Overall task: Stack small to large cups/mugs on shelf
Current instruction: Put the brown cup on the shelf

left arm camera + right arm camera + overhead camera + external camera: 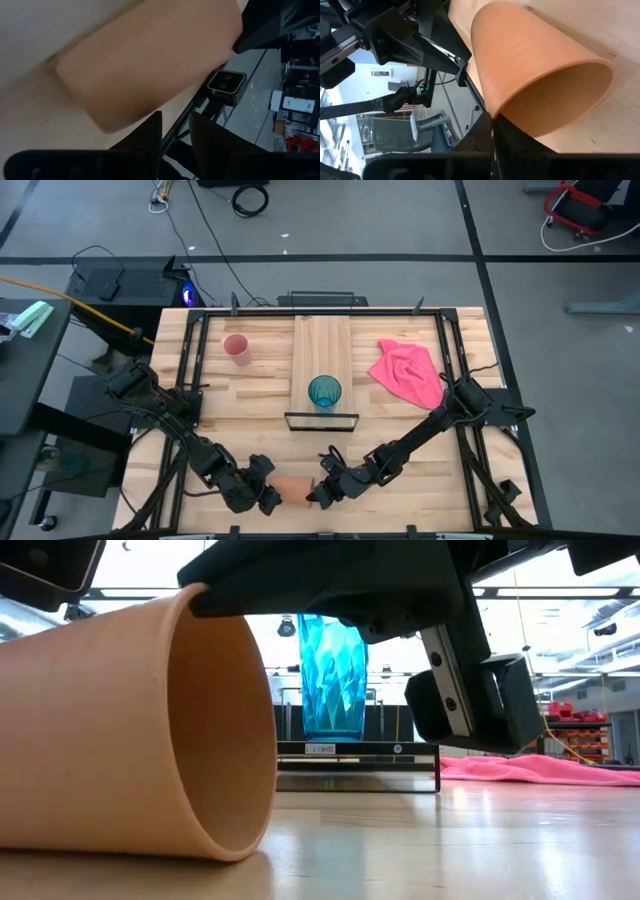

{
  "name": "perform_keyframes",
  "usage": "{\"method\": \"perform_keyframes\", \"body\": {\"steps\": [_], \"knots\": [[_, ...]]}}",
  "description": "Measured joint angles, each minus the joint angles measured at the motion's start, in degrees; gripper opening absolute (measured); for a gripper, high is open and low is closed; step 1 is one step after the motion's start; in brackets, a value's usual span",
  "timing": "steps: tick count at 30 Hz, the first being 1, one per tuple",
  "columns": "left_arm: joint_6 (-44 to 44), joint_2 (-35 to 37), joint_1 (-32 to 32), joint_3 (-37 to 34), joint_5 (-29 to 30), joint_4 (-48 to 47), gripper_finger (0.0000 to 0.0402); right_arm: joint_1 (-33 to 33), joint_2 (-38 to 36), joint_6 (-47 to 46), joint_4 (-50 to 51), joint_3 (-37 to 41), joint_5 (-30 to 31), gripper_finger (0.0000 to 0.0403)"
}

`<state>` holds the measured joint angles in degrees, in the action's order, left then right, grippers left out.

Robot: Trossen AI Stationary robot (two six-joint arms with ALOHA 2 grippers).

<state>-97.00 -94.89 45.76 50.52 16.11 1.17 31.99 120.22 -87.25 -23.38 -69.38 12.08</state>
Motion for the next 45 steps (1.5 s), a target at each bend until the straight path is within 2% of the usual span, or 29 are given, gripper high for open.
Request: {"method": "perform_keyframes", "body": {"steps": [15, 19, 24, 31, 38, 45], "knots": [[5.07, 0.00, 2.57, 0.00, -0.04, 14.33, 0.0087, 0.81, -1.10, 2.30, 2.46, 0.02, 1.33, 0.0002], [5.10, 0.00, 3.72, 0.00, -0.04, 14.62, 0.0081, 0.90, -6.07, 4.94, 12.01, 0.02, 1.50, 0.0001], [5.32, 0.00, 4.08, 0.00, 0.30, 14.40, 0.0078, 0.74, -15.90, 8.08, 28.56, 0.02, 3.15, 0.0000], [7.13, 0.02, 3.58, 0.00, 0.75, 14.32, 0.0076, 0.99, -28.26, 9.30, 46.86, 0.02, 1.59, 0.0000], [7.74, 0.04, 3.56, 0.00, 0.79, 13.82, 0.0075, 2.43, -37.53, 6.38, 64.13, 0.02, -7.50, 0.0000], [7.83, 0.07, 3.54, 0.00, 1.44, 13.15, 0.0076, 2.71, -42.44, 4.56, 76.86, 0.02, -16.53, 0.0000]]}}
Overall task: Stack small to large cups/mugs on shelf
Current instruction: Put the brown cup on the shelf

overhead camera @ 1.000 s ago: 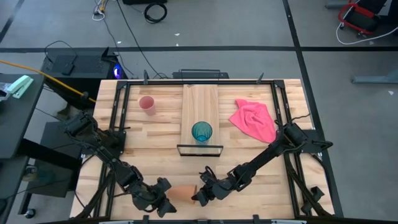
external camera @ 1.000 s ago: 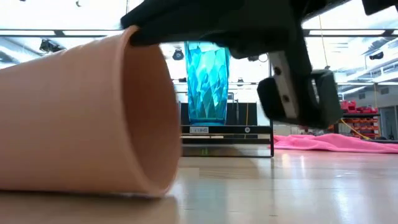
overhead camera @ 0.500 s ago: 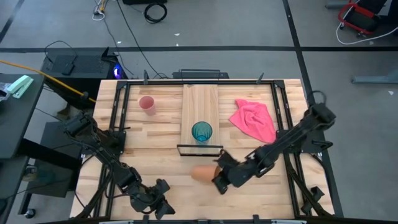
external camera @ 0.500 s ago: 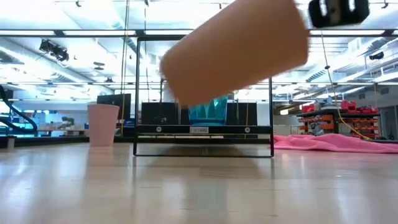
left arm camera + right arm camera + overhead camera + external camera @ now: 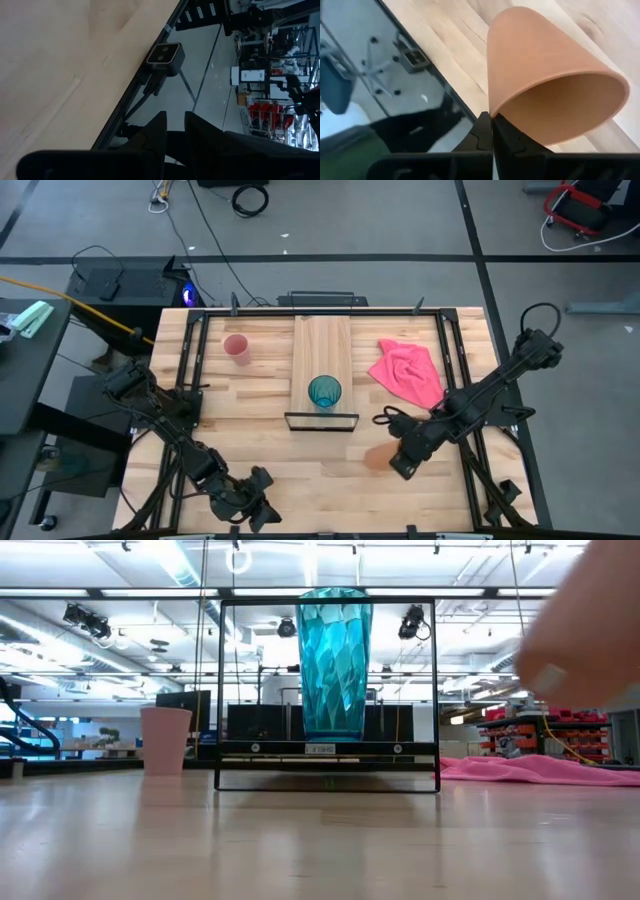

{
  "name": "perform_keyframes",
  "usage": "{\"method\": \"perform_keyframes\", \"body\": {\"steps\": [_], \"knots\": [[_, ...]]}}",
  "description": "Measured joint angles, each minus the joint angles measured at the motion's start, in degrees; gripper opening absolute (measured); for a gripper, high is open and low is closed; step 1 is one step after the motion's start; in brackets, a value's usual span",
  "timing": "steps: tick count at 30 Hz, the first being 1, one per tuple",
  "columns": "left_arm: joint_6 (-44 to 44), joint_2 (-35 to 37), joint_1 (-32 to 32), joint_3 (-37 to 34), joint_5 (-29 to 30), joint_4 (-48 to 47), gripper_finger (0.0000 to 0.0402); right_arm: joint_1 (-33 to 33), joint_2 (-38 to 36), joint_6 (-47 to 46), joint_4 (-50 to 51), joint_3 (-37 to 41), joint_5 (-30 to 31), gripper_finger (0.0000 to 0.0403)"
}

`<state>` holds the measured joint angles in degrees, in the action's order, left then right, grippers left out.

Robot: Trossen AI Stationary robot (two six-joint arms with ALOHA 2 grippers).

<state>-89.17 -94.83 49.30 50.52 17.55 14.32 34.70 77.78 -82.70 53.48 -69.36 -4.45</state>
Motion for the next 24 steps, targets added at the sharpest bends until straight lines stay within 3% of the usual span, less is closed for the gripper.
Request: {"method": "perform_keyframes", "body": {"steps": [10, 24], "knots": [[0.00, 0.00, -1.03, 0.00, 0.88, -0.93, 0.0069, -0.15, -0.48, -0.42, 17.94, 0.00, -6.68, 0.0000], [2.54, 0.00, -5.08, 0.00, 0.79, -1.77, 0.0070, -2.66, 4.95, 4.97, 22.81, 0.00, -11.92, 0.0000]]}}
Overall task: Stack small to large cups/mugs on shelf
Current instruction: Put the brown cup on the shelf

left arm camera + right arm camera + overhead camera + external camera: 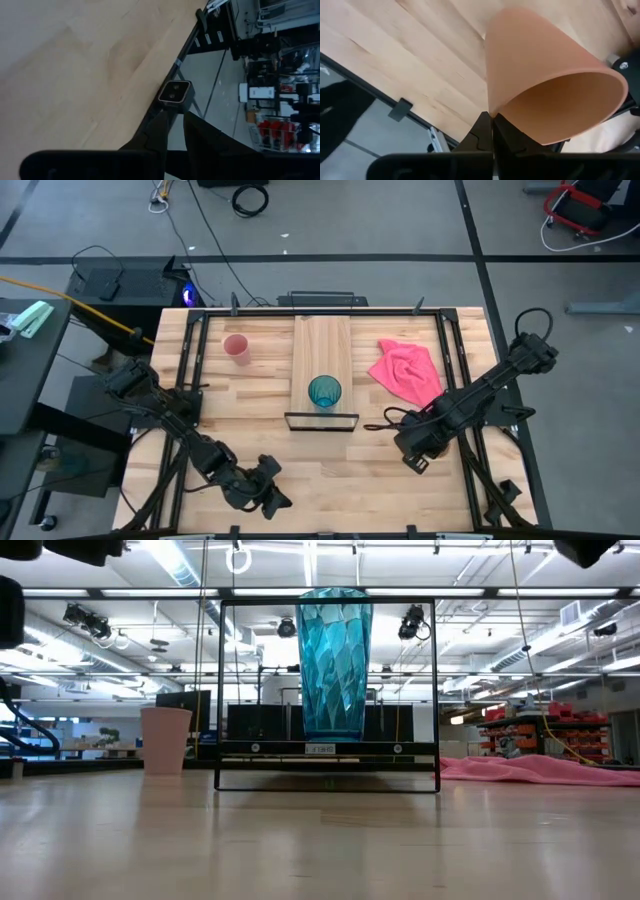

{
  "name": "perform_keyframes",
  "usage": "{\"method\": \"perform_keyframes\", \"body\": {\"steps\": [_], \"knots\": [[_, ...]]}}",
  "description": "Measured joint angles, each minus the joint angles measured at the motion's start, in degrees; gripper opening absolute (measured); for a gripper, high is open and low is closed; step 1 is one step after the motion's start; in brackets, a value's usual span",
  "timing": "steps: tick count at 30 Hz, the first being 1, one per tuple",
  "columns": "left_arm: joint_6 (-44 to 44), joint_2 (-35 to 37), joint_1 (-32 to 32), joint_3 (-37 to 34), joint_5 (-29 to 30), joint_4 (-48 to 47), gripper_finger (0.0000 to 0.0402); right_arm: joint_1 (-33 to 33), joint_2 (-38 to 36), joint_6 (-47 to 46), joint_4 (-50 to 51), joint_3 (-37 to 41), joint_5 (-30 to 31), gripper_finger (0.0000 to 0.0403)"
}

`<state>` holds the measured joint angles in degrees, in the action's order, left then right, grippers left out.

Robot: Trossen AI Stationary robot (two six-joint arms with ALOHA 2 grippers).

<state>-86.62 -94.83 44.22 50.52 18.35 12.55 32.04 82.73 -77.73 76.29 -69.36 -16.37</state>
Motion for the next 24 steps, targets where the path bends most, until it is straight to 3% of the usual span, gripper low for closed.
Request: {"method": "perform_keyframes", "body": {"steps": [13, 24], "knots": [[0.50, 0.00, -0.56, 0.00, -0.17, -0.06, 0.0062, -2.66, 5.40, 8.56, -2.62, -0.02, -1.88, 0.0003], [0.50, 0.00, -0.56, 0.00, -0.17, -0.55, 0.0066, -2.78, 5.15, 8.96, -5.70, -0.02, -1.52, 0.0035]]}}
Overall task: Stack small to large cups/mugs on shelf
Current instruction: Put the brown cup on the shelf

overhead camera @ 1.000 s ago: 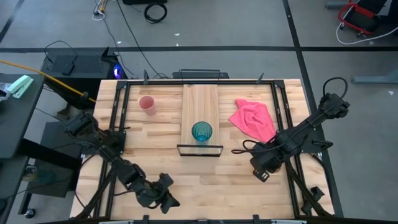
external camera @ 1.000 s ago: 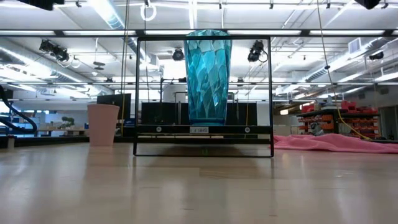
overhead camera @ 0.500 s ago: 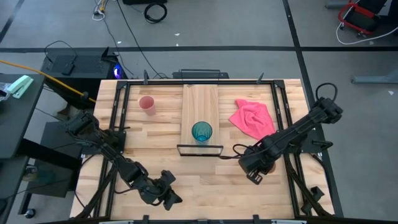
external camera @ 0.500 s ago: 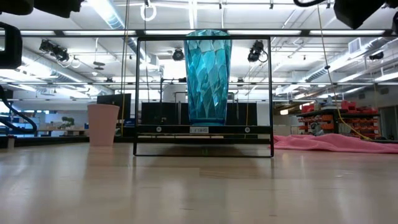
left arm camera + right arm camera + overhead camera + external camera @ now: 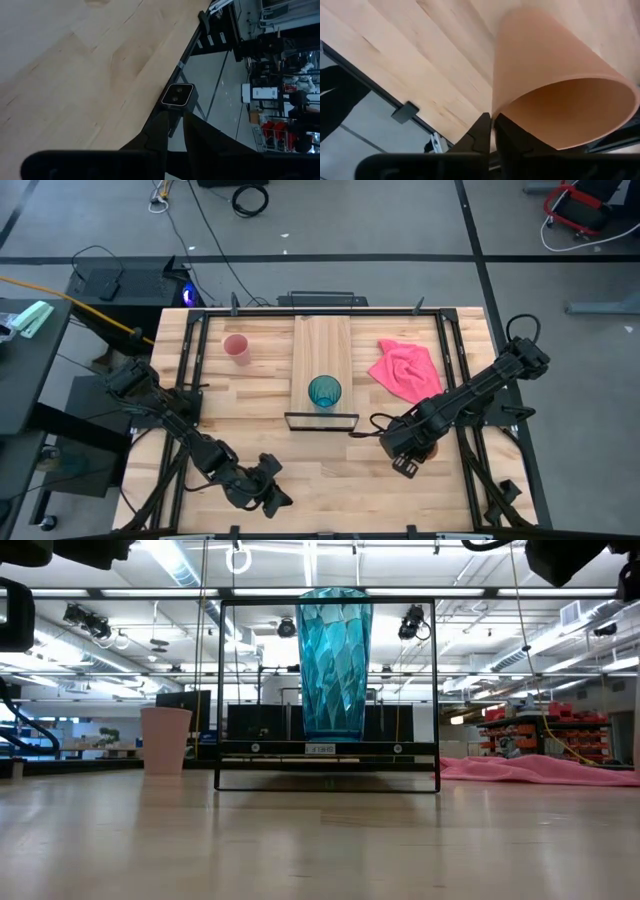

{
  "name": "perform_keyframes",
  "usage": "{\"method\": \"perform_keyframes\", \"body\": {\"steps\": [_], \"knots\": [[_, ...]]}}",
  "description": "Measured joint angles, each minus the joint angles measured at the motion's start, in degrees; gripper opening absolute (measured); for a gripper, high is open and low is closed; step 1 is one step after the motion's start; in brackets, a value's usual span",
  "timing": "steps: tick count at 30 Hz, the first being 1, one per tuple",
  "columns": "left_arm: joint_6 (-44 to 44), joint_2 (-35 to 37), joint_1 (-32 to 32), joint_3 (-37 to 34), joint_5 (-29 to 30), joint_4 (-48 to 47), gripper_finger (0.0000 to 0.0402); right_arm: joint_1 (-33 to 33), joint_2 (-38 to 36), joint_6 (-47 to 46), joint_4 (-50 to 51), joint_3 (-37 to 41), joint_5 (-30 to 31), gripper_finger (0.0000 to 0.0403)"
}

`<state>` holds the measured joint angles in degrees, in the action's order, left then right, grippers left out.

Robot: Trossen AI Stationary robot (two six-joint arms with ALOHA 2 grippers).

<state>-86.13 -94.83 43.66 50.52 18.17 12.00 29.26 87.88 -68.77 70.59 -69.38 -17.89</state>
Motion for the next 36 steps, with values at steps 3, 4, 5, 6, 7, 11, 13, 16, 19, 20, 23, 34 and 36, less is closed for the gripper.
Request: {"method": "perform_keyframes", "body": {"steps": [3, 4, 5, 6, 7, 11, 13, 16, 19, 20, 23, 34, 36], "knots": [[0.00, 0.00, 0.00, 0.00, 0.00, -0.10, 0.0063, -0.02, -0.01, 0.02, -0.71, 0.00, 0.22, 0.0052], [0.00, 0.00, 0.00, 0.00, 0.00, -0.12, 0.0062, -0.02, -0.02, 0.02, -0.69, 0.00, 0.22, 0.0058], [0.00, 0.00, 0.00, 0.00, 0.00, -0.18, 0.0062, -0.02, -0.02, 0.02, -0.70, 0.00, 0.22, 0.0064], [0.00, 0.00, 0.00, 0.00, 0.00, -0.21, 0.0062, -0.02, -0.02, 0.02, -0.70, 0.00, 0.22, 0.0070], [0.01, 0.00, 0.00, 0.00, 0.00, -0.23, 0.0063, -0.02, -0.02, 0.00, -0.69, 0.00, 0.22, 0.0075], [0.23, 0.00, 0.00, 0.00, 0.00, -0.28, 0.0068, -0.02, -0.02, 0.00, -0.70, 0.00, 0.68, 0.0095], [0.90, 0.00, 0.00, 0.00, 0.00, -0.28, 0.0070, -0.02, -0.18, 0.07, -0.99, 0.00, 1.79, 0.0102], [1.26, 0.00, 0.00, 0.00, -0.01, -0.28, 0.0070, 0.00, -1.48, -0.07, -2.40, 0.00, 3.06, 0.0108], [1.34, 0.00, 0.00, 0.00, 0.00, -0.28, 0.0067, -0.32, -3.74, -0.93, -3.61, 0.00, 4.19, 0.0111], [1.38, 0.00, 0.00, 0.00, 0.00, -0.30, 0.0067, -0.37, -4.73, -1.53, -3.68, 0.00, 4.39, 0.0111], [1.71, 0.00, 0.00, 0.00, 0.00, -0.30, 0.0068, -0.37, -8.67, -3.28, -3.59, 0.00, 7.07, 0.0110], [6.04, 0.00, 0.28, 0.00, 5.66, -4.03, 0.0064, -0.37, -22.84, -13.55, 6.24, 0.00, 22.83, 0.0109], [4.55, 0.00, 0.33, -0.02, 6.83, -7.24, 0.0060, -0.37, -23.50, -14.21, 8.43, 0.00, 23.37, 0.0109]]}}
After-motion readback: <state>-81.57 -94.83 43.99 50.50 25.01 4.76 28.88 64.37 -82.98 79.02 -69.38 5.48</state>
